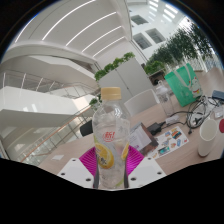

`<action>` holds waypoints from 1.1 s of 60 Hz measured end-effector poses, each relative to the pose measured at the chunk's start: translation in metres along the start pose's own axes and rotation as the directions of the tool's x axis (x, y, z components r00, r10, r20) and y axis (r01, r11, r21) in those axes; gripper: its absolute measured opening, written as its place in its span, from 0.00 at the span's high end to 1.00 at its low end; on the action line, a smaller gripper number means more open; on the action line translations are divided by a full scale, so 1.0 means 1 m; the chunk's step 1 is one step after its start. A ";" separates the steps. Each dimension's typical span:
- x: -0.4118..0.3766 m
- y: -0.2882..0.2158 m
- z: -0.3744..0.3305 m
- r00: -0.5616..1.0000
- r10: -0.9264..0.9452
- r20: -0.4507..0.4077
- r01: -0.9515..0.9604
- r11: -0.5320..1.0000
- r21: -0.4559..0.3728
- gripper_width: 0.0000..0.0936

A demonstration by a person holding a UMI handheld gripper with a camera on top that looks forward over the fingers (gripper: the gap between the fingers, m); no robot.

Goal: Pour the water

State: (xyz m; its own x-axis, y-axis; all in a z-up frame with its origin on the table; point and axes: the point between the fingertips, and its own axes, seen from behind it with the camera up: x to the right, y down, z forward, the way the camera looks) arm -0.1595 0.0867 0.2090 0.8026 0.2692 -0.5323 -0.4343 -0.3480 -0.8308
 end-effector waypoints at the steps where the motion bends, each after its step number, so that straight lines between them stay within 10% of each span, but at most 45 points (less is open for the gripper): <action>1: 0.006 -0.011 -0.002 0.999 0.052 0.003 -0.052 0.999 0.007 0.67; 19: 0.130 -0.053 -0.028 0.468 0.883 0.028 -0.881 0.469 -0.055 0.64; 38: 0.133 -0.083 -0.041 -0.176 0.973 0.150 -0.968 -0.143 -0.208 0.64; 56: 0.133 -0.092 -0.046 -0.171 0.975 0.140 -0.966 -0.138 -0.219 0.64; 66: 0.102 -0.158 -0.071 0.411 0.880 0.238 -0.862 0.460 -0.214 0.64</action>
State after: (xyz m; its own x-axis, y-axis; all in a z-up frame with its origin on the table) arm 0.0205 0.1052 0.2975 -0.1494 0.0177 -0.9886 -0.8037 -0.5846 0.1110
